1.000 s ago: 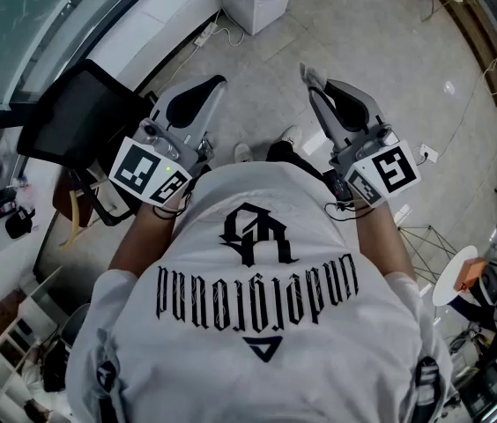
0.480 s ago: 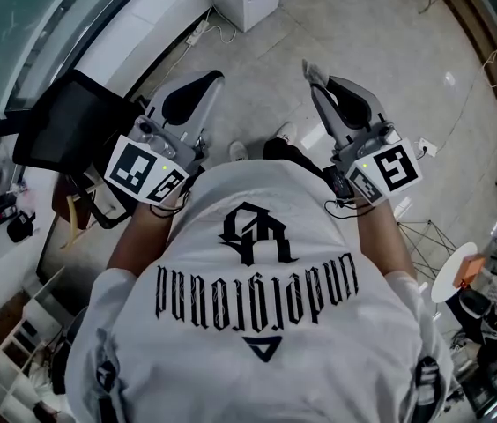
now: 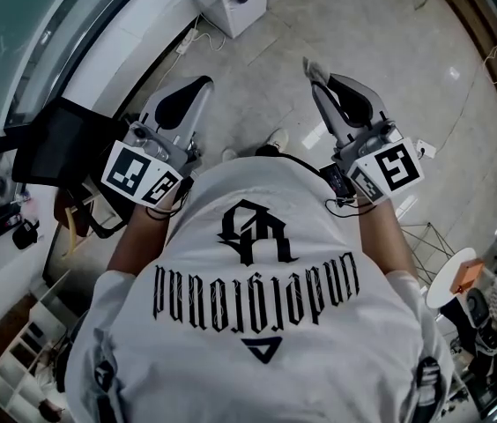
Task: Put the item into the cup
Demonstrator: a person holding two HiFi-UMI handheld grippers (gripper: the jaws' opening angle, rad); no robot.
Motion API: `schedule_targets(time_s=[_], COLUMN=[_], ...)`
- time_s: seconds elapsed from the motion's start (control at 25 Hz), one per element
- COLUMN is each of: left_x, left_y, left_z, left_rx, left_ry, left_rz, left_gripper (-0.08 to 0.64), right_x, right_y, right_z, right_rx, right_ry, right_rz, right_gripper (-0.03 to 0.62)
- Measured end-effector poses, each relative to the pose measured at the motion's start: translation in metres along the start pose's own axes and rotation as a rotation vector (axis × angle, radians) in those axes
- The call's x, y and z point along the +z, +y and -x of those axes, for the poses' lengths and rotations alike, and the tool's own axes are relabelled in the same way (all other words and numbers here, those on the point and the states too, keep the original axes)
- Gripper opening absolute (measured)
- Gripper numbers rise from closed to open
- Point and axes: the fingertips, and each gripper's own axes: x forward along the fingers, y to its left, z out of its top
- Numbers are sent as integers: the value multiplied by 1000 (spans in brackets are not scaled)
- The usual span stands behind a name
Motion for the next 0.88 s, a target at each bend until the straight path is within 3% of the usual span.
schedule_targets(time_s=[0.2, 0.44, 0.88], left_x=[-6, -11, -16], left_y=[-4, -17, -8], left_z=[-44, -79, -107], left_rx=[17, 24, 9], left_ry=[2, 5, 20], left_rz=[41, 28, 19], left_gripper=[15, 15, 15], right_x=[-5, -6, -9], right_y=[-46, -80, -108], right_z=[12, 26, 21], right_rx=[-3, 0, -26], right_ry=[16, 9, 7], right_rz=[-13, -28, -40], right_gripper=[64, 64, 64])
